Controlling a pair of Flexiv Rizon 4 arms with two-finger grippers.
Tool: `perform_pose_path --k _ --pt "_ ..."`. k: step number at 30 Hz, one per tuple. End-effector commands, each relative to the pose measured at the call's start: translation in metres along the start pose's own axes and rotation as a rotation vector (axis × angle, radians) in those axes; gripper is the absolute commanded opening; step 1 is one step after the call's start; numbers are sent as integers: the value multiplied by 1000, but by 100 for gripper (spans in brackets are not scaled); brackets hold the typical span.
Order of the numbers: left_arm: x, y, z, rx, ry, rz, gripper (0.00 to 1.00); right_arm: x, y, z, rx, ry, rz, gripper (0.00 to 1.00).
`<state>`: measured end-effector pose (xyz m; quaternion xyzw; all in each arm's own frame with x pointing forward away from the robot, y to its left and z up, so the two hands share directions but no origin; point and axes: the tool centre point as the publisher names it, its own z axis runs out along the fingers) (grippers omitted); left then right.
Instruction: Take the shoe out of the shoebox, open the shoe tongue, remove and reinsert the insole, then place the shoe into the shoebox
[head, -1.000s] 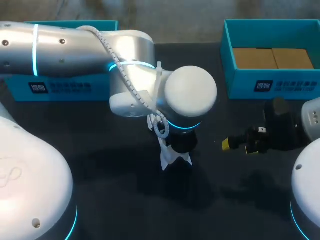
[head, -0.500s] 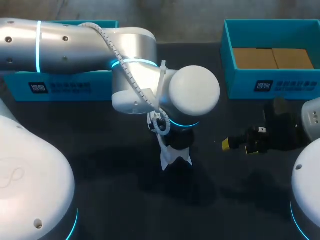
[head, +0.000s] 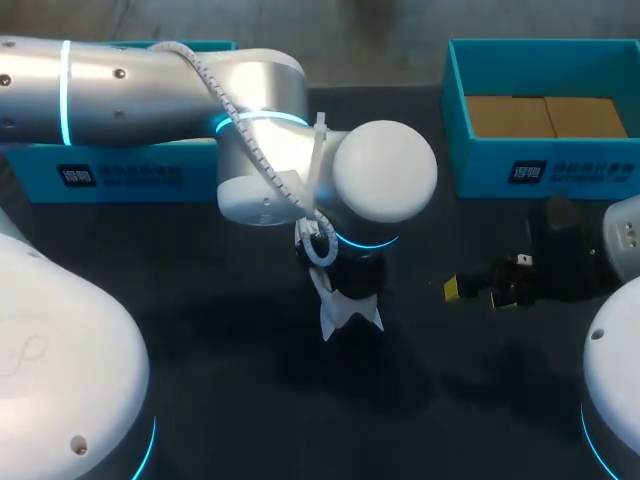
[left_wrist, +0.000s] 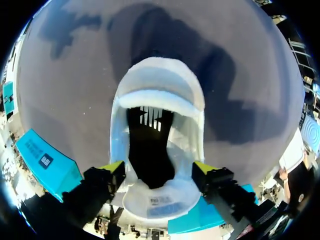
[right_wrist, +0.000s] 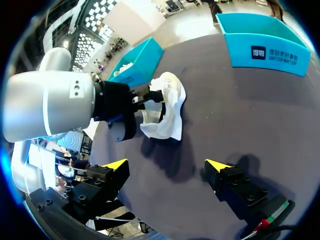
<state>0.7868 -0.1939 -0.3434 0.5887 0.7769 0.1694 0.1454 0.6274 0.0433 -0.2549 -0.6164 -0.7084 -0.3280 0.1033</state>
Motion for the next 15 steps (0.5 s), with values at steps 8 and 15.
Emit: perform_pose_path --k 8,15 --pt "6 -4 -1 15 6 27 100 2 -2 -1 -1 -5 2 100" --pt "3 -4 -3 22 4 31 100 2 -2 -1 -1 -5 2 100"
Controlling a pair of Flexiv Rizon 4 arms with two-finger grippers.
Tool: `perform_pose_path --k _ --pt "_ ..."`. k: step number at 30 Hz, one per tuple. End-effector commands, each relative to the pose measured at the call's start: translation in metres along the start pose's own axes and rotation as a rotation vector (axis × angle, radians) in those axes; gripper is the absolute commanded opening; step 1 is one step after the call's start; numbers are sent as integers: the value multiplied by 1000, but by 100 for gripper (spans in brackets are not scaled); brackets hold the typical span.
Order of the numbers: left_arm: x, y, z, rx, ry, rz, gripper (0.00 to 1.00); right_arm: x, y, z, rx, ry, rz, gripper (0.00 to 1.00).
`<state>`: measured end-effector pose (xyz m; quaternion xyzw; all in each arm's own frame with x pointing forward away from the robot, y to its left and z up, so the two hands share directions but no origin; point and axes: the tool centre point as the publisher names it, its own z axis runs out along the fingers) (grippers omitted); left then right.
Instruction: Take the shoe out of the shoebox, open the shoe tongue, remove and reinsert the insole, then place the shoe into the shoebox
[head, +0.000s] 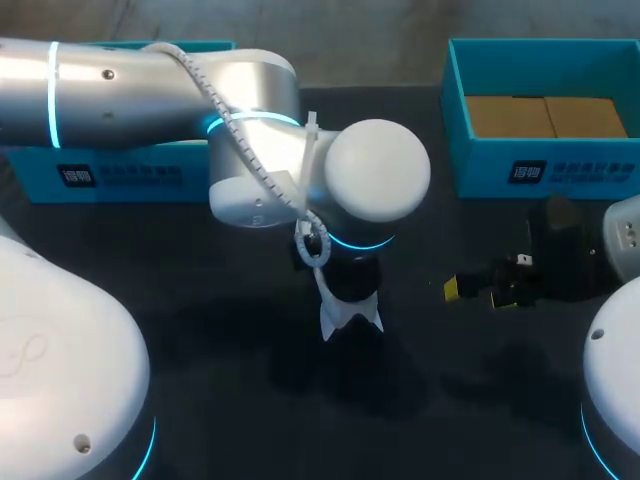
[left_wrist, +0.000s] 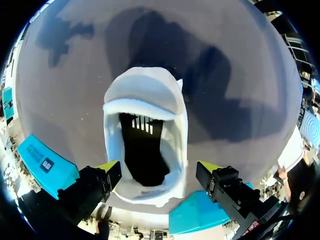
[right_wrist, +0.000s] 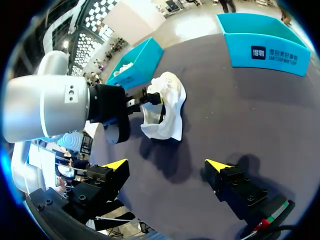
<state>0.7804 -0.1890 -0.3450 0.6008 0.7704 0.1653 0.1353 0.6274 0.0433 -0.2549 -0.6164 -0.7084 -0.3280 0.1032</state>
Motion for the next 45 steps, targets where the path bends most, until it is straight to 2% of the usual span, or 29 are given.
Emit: perform_pose_path --k 1,8,15,21,25,26,27,29,30,31,36,38,45 --pt "-3 1 -6 4 -8 2 100 2 -2 -1 -1 -5 2 100" --pt "-3 3 -23 3 -34 6 100 2 -2 -1 -1 -5 2 100" --pt "-3 19 -42 -18 -57 -1 100 2 -2 -1 -1 -5 2 100" --pt "-8 33 -46 -46 -61 -13 100 2 -2 -1 -1 -5 2 100" --pt "-16 48 -40 -61 -54 -20 100 2 -2 -1 -1 -5 2 100" --pt "-17 51 -39 -63 -54 -20 94 2 -2 -1 -1 -5 2 100" --pt "-17 51 -39 -63 -54 -20 94 2 -2 -1 -1 -5 2 100" --pt "-21 56 -37 -65 -65 -17 81 2 -2 -1 -1 -5 2 100" --pt "-23 57 -34 -67 -64 -17 58 2 -2 -1 -1 -5 2 100" --pt "-25 58 -32 -67 -66 -16 50 2 -2 -1 -1 -5 2 100" --pt "-30 62 -23 -51 -63 -17 44 2 -2 -1 -1 -5 2 100" --pt "-29 64 -22 -48 -61 -22 39 2 -2 -1 -1 -5 2 100" --pt "-25 64 -22 -28 -71 -15 42 2 -2 -1 -1 -5 2 100"
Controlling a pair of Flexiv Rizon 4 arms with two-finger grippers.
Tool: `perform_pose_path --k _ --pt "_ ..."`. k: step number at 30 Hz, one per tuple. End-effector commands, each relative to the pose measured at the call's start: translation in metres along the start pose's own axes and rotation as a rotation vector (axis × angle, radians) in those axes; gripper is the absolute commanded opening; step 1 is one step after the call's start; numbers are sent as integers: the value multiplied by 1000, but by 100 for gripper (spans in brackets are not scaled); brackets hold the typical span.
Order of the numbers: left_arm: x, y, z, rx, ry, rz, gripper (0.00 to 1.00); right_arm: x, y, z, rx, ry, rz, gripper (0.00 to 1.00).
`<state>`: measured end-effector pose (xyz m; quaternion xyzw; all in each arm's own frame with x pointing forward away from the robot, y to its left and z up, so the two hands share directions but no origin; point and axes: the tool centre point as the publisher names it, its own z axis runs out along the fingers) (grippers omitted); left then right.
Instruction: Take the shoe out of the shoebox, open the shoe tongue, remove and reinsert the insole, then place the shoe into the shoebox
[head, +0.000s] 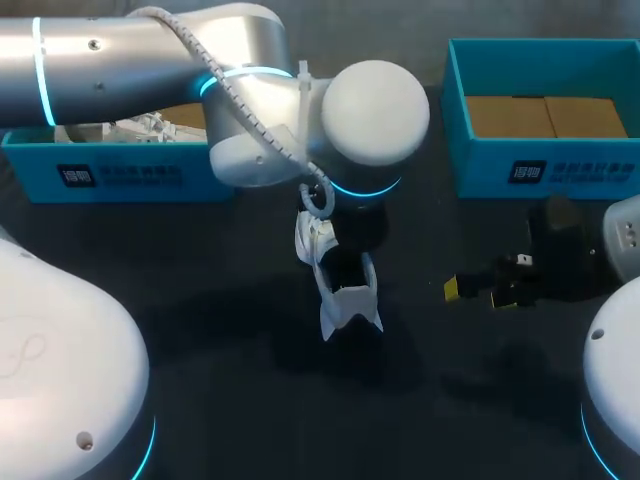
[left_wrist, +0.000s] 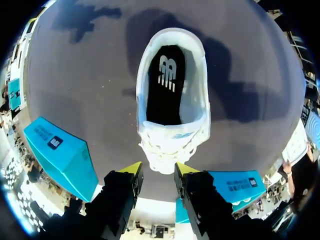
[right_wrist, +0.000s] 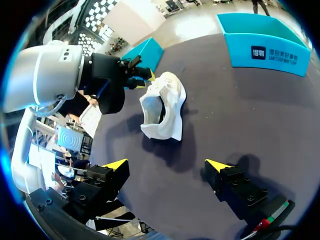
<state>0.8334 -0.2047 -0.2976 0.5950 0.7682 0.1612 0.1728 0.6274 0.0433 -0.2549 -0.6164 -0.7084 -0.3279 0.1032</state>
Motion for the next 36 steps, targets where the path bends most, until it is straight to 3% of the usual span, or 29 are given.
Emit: perform_pose_path --k 1,20,29,36 --pt "5 -2 0 19 -12 7 42 2 -2 -1 -1 -5 2 100" --pt "18 -39 15 102 9 23 43 2 -2 -1 -1 -5 2 100" --pt "15 -24 -12 70 -27 -20 44 2 -2 -1 -1 -5 2 100" --pt "12 -35 8 97 0 -20 44 2 -2 -1 -1 -5 2 100"
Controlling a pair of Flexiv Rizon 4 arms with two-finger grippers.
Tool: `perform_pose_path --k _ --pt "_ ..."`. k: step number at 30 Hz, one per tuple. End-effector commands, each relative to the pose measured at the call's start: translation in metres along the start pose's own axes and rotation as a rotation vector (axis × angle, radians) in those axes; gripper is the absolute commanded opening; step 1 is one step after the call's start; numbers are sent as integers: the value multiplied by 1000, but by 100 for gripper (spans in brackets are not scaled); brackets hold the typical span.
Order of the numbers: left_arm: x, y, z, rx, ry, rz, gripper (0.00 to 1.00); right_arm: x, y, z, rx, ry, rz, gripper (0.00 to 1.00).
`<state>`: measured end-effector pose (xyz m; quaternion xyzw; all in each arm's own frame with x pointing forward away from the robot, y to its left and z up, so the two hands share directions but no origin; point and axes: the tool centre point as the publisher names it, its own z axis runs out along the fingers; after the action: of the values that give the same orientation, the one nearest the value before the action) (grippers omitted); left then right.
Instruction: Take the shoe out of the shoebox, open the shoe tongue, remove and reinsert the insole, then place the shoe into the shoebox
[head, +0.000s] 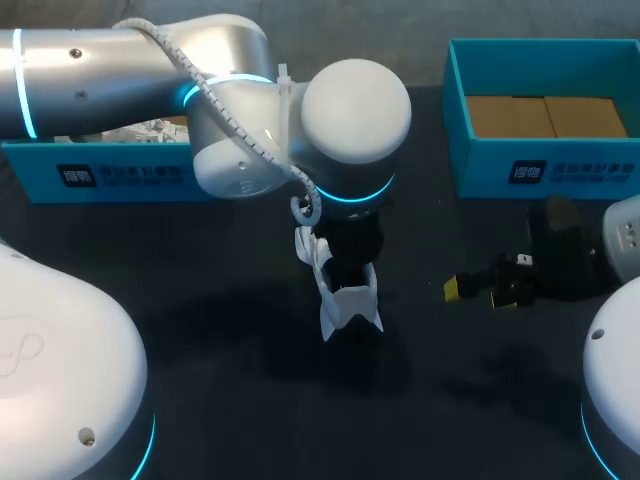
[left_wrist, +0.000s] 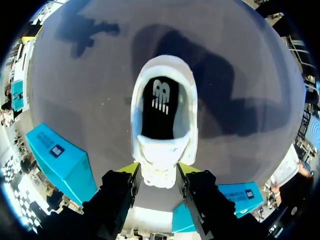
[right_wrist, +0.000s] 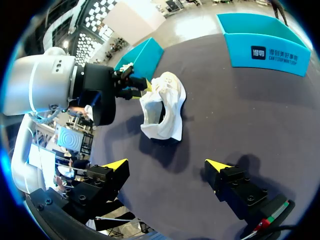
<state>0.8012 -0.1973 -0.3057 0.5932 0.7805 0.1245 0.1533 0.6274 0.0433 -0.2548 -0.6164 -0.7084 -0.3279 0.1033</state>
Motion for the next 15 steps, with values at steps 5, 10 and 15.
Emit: perform_pose_path --k 5,10,15 --pt "-5 -11 26 34 24 -3 44 2 -2 -1 -1 -5 2 100" --pt "-7 -9 12 45 13 -87 44 2 -2 -1 -1 -5 2 100" --pt "-5 -8 -8 26 51 -304 64 2 -2 -1 -1 -5 2 100"
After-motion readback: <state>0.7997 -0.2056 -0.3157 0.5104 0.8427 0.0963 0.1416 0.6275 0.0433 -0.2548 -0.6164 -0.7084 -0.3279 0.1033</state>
